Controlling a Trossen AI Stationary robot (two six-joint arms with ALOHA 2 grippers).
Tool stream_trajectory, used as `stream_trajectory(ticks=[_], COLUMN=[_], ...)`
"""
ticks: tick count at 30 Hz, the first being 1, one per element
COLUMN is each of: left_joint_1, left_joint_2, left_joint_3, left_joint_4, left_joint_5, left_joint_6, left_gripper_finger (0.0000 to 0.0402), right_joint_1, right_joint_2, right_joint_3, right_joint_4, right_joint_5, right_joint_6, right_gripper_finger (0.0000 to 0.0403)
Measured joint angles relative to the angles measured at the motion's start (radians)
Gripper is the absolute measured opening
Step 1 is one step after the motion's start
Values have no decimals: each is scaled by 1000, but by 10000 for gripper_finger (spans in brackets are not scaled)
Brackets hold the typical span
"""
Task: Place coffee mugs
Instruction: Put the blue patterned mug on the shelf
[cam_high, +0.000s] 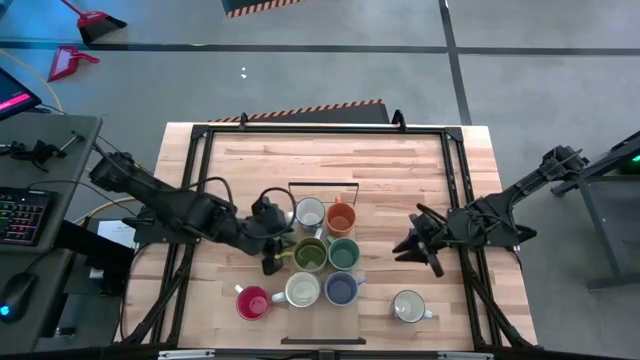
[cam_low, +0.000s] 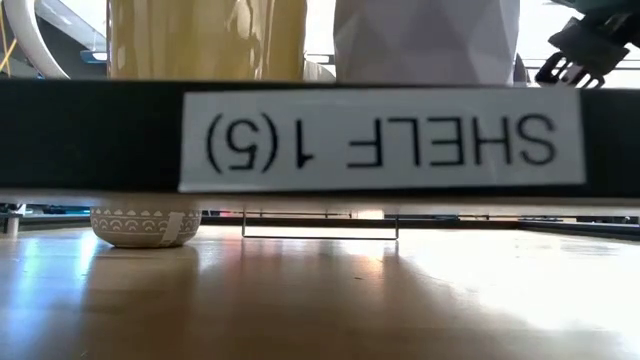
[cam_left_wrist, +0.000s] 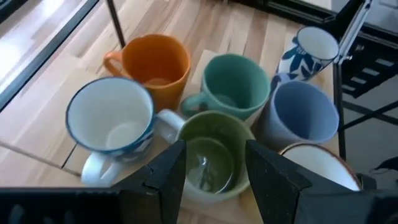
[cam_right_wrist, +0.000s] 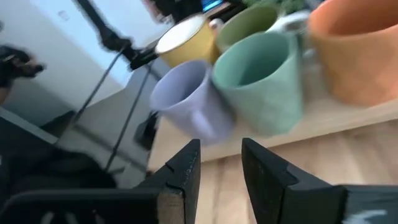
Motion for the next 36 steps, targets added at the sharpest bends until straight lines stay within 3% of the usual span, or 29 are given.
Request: stream_trajectory(ticks=[8,21,27,36], left_joint_1=[-8,-9,-9,-6], left_joint_2=[-3,-18,-18,-18], left_joint_3=[0,-1,-1,-1], left_joint_4=[27,39,53,74], left_joint_5=[6,-3,-41,-50], left_joint_6=[-2,34,74,96], left_gripper_finger=[154,154,154,154], right_joint_1=[0,0,36,92], right_joint_2=[15,153,233,330], right_joint_3=[0,51,108,219], right_joint_4=[-80,-134,-301,-367], right_joint_5=[-204,-406,-414,-398], right_joint_6=[74,107,102,102], right_gripper_finger=[99,99,99,99])
